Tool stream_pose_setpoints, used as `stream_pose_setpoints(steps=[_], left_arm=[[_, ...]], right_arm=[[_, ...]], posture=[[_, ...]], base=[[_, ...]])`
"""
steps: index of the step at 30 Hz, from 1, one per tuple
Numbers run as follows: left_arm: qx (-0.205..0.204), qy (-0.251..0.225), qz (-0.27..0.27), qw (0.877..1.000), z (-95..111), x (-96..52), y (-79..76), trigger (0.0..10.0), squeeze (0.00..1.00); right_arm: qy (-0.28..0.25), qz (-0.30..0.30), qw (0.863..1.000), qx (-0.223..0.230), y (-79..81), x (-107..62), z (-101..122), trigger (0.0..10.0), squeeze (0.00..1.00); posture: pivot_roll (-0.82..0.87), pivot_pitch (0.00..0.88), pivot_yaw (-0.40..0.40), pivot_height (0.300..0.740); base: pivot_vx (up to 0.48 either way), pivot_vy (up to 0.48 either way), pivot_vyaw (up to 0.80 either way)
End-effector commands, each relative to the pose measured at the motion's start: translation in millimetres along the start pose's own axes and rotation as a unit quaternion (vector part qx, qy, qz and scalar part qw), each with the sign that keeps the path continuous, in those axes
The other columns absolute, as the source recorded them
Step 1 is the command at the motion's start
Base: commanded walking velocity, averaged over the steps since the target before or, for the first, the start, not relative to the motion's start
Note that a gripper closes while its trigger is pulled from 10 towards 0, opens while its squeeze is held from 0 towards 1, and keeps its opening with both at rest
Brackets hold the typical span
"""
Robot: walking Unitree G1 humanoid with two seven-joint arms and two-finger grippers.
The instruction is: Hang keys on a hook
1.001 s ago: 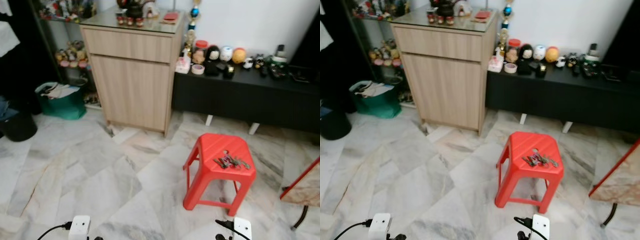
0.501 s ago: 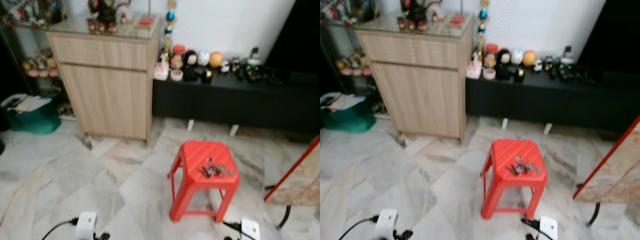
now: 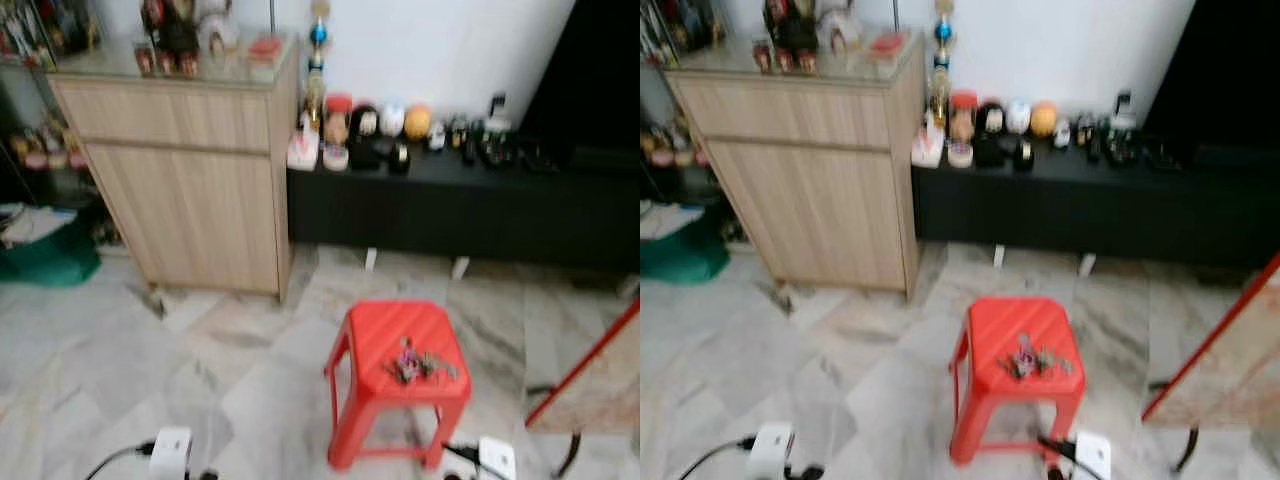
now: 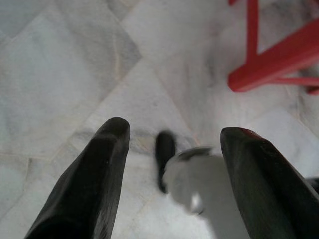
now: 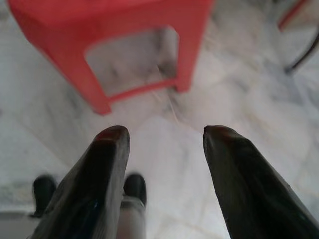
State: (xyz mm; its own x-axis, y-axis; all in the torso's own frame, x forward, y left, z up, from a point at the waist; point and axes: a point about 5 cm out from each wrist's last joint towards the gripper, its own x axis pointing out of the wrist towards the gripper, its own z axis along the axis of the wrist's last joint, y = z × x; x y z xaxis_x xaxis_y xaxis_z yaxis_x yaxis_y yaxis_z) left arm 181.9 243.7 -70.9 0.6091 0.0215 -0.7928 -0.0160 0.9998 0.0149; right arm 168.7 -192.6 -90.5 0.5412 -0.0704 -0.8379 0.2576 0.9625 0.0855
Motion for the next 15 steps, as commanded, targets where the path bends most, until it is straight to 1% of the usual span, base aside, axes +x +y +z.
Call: stream_pose_setpoints(steps=[1,2,4,6,10,12,13,15], left_arm=[[-0.004,0.004,0.008,1.000,-3.2,-1.7,4.9,10.0,0.00],[-0.007,0.000,0.010,1.000,-2.8,-1.8,5.0,10.0,0.00],[-0.026,-0.009,0.012,1.000,-2.7,-1.9,4.6,10.0,0.00],[-0.022,-0.014,0.015,1.000,-1.9,-2.1,5.2,10.0,0.00],[-0.032,-0.055,0.019,0.998,3.4,-3.0,4.9,10.0,0.00],[-0.038,-0.075,0.019,0.996,6.0,-3.5,4.4,10.0,0.00],[-0.039,-0.096,0.022,0.994,8.9,-4.4,4.4,10.0,0.00],[-0.040,-0.103,0.024,0.994,9.9,-4.7,4.6,10.0,0.00]], right_arm=[[-0.005,0.009,1.000,0.001,7.8,0.9,1.9,10.0,0.00],[-0.007,0.010,1.000,0.002,7.6,0.9,2.8,10.0,0.00],[-0.013,0.012,1.000,0.004,7.1,1.1,5.2,10.0,0.00],[-0.018,0.012,1.000,0.003,6.8,1.3,7.7,10.0,0.00],[-0.058,0.014,0.998,0.014,6.7,2.4,26.4,10.0,0.00],[-0.082,0.019,0.996,-0.001,8.3,2.5,36.5,10.0,0.00],[-0.111,0.029,0.993,-0.018,11.9,2.3,48.4,10.0,0.00],[-0.120,0.033,0.992,-0.017,13.3,2.1,52.2,10.0,0.00]], posture=[[0.10,0.000,-0.096,0.740],[0.10,0.000,-0.096,0.740],[0.10,0.000,-0.096,0.740],[0.09,0.000,-0.091,0.740],[0.10,0.000,-0.096,0.740],[0.10,0.000,-0.097,0.740],[0.10,0.000,-0.097,0.740],[0.10,0.000,-0.097,0.740]], base=[[0.000,0.000,0.00],[0.000,0.000,0.00],[0.000,0.000,0.00],[0.000,0.000,0.00],[0.000,0.000,0.00],[0.000,0.000,0.00],[0.000,0.000,0.00],[0.000,0.000,0.00]])
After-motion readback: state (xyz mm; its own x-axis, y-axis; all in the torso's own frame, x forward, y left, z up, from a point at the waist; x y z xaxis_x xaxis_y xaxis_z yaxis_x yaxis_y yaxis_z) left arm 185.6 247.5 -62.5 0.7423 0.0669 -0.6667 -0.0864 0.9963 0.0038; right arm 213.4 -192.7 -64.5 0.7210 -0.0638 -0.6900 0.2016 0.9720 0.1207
